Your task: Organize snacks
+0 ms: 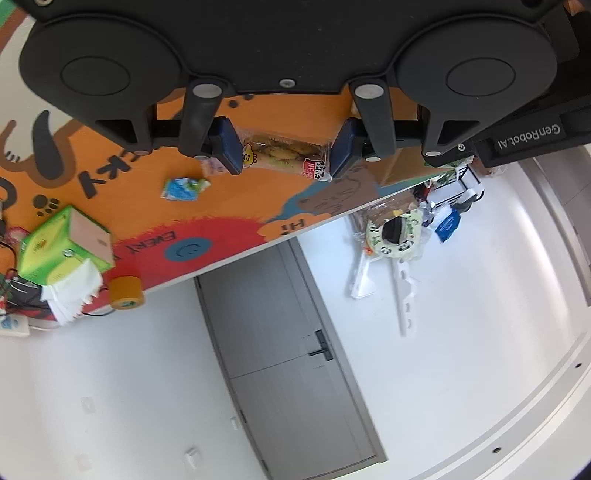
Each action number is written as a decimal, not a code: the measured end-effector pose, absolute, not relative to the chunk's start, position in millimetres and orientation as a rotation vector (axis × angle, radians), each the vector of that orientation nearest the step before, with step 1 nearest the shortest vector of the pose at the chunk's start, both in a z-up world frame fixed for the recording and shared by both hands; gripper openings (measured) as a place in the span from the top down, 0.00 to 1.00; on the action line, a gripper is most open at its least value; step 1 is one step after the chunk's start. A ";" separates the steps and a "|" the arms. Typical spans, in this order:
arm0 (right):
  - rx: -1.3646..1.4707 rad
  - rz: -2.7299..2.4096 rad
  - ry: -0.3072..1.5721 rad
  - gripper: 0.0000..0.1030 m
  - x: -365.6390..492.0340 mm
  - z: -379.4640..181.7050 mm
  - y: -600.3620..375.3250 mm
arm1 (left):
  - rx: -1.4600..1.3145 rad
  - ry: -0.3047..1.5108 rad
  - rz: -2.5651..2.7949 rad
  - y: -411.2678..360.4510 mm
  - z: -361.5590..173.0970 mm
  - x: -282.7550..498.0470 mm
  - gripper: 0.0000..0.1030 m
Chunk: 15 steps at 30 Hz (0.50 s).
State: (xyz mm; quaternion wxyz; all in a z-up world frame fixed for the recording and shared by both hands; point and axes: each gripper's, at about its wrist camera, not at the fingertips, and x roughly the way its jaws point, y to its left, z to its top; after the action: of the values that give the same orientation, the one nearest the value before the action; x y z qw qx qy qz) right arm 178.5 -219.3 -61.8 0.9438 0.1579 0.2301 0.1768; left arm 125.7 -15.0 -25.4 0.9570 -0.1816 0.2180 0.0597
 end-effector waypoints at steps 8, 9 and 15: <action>0.304 0.416 0.491 0.50 180.1 -58.8 -192.7 | -0.404 0.447 0.162 20.2 -31.3 116.1 0.62; 0.299 0.420 0.492 0.50 180.2 -58.1 -188.8 | -0.409 0.450 0.166 23.6 -32.6 115.6 0.62; 0.271 0.449 0.504 0.50 177.8 -58.7 -166.8 | -0.432 0.465 0.190 43.4 -39.5 111.8 0.61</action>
State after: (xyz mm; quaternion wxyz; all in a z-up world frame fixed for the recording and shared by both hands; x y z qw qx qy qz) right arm 177.8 -166.8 -58.7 0.9347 0.1323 0.2463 0.2196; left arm 111.8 43.4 -39.5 0.9456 -0.2119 0.2284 0.0935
